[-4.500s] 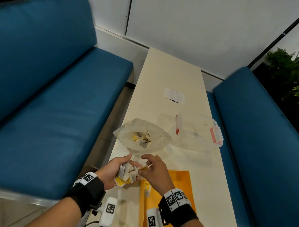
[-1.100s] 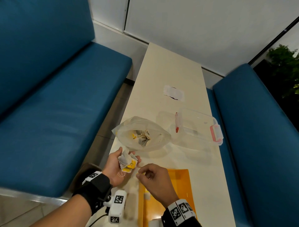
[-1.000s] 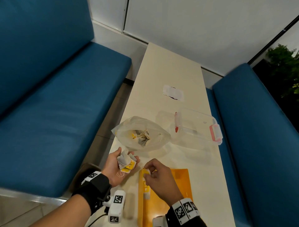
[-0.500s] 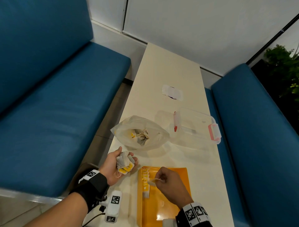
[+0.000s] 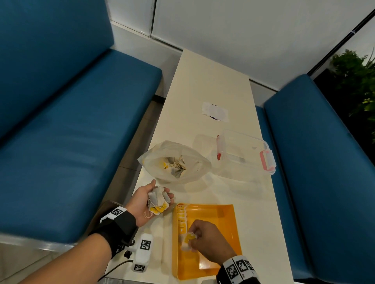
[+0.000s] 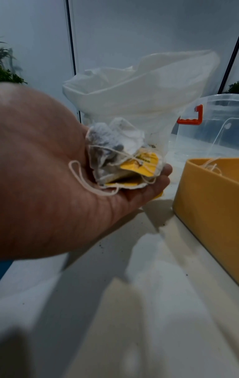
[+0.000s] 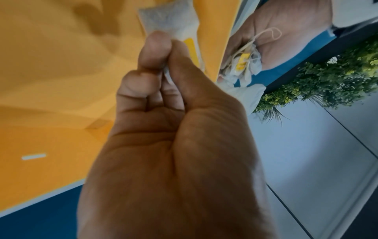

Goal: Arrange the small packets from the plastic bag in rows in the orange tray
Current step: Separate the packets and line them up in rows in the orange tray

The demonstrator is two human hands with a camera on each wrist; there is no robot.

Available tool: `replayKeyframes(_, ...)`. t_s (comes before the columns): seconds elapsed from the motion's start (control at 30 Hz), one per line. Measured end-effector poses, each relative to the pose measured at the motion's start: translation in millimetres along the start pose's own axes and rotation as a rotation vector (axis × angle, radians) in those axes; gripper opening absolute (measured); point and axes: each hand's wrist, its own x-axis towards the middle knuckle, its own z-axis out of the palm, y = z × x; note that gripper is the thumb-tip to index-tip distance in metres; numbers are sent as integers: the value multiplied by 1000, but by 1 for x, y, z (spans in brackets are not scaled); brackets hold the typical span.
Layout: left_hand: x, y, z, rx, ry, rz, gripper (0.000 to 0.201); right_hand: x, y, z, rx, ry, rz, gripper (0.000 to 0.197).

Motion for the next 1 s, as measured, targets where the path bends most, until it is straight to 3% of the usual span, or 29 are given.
replayKeyframes(0.23,7,1,-3,71,-24,2,58,9,4,15,-16,-1,-6,19)
replayKeyframes(0.4,6,3,-5,149,-32,-41,58,15,4,20,7,73,-15,27)
replayKeyframes(0.53,4,1,-6,173,-59,-73,58,20,7,26,42,125,23,21)
replayKeyframes(0.73,2,-2,-6,187,-43,-95,59,24,8,28,18,137,98,40)
replayKeyframes(1.0,2,-4,-6,241,-52,-92,66,25,6,35,25,143,113,26)
